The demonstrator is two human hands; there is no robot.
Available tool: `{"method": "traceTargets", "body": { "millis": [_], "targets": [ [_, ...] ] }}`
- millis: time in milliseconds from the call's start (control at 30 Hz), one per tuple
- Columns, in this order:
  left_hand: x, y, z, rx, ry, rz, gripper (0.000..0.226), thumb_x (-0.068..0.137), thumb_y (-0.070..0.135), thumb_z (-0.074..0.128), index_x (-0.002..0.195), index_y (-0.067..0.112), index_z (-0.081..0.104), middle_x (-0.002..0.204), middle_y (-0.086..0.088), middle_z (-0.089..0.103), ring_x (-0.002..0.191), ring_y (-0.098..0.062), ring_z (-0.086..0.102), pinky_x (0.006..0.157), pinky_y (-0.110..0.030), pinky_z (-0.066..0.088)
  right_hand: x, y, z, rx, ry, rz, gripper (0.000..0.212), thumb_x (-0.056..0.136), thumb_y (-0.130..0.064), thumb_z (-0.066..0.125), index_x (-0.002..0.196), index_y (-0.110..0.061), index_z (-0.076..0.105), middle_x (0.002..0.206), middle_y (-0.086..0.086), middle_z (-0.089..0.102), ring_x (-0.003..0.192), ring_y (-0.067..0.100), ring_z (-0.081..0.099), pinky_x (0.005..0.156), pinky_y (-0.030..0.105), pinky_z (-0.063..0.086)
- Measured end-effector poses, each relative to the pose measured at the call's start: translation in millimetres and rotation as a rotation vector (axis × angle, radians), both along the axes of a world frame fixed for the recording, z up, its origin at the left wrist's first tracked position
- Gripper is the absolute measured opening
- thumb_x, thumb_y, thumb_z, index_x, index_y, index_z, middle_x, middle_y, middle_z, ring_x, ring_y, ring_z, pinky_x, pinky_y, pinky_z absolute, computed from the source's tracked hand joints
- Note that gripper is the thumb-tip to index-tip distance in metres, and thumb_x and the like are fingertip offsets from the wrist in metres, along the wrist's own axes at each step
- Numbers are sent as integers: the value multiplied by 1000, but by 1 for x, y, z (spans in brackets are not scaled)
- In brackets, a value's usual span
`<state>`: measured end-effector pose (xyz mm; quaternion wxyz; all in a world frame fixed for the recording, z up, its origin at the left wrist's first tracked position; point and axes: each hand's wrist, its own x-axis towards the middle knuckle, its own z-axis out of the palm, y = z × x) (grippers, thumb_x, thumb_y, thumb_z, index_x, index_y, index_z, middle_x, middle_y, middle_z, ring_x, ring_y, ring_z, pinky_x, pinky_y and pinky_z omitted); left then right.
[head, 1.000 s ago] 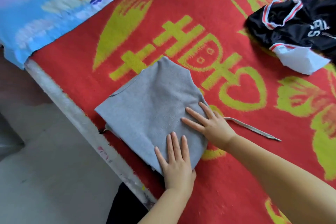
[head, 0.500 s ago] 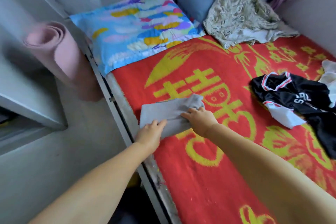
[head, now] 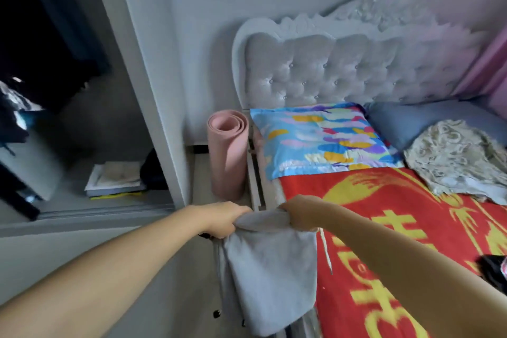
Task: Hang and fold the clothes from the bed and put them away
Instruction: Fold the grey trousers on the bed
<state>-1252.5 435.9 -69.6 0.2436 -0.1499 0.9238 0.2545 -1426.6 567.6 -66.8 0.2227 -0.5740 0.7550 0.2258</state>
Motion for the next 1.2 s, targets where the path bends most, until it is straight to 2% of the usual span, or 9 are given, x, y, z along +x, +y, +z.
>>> {"method": "traceTargets", "body": {
  "millis": [133,267,367,500,600,700,1033,1100,1200],
  "targets": [
    [93,-70,6,-15,4,69,41,84,3,42,118,25,50,106,-4,57,73,-15,52,37,-14,33,82,-88,0,-33,-19,88,44,84,-11,47,124,-26,57,112,6,66,102,29,64,82,40,56],
    [183,-158,9,-23,12,156,18,90,22,52,108,26,53,110,-4,62,84,-19,60,55,-25,49,168,-187,9,-41,-30,169,35,87,-14,48,121,-16,59,113,12,65,104,34,62,77,34,51],
    [237,-220,15,-36,5,216,23,91,22,51,113,26,54,101,3,59,72,-12,56,40,-15,40,220,-254,12,-53,-66,229,39,87,-14,47,124,-19,57,115,9,65,105,32,62,84,38,54],
    [284,-293,13,-82,-18,205,24,92,26,52,116,21,56,121,-2,60,105,-18,57,88,-29,48,267,-334,13,-73,-108,297,44,86,-14,48,130,-17,55,125,8,61,115,30,57,92,36,50],
    [306,-343,5,-75,-26,232,30,94,23,49,123,24,53,128,0,57,111,-18,55,91,-25,43,287,-388,9,-51,-168,319,43,84,-11,50,127,-13,57,120,11,63,111,30,58,82,28,45],
    [314,-387,-7,-67,-83,236,38,94,21,49,132,28,48,130,1,56,112,-21,56,99,-36,45,293,-436,2,-32,-190,345,43,84,-11,53,127,-15,57,117,9,64,107,28,59,76,25,41],
    [300,-531,-40,-18,-178,399,49,83,-1,42,128,17,45,115,-12,57,94,-26,56,83,-37,52,272,-601,-40,84,-227,354,34,87,-8,49,117,-16,62,100,8,68,84,25,66,75,38,59],
    [293,-555,-46,-32,-179,375,46,83,-2,43,127,12,44,112,-17,57,84,-24,52,69,-29,43,266,-628,-45,99,-210,352,34,87,-7,48,118,-15,61,101,9,68,86,26,67,73,37,59],
    [281,-596,-55,-33,-169,375,51,81,-2,50,130,11,41,115,-17,56,92,-29,56,68,-25,36,254,-670,-55,114,-169,336,35,87,-5,47,118,-11,61,103,11,68,85,26,65,65,33,54]
  ]
}}
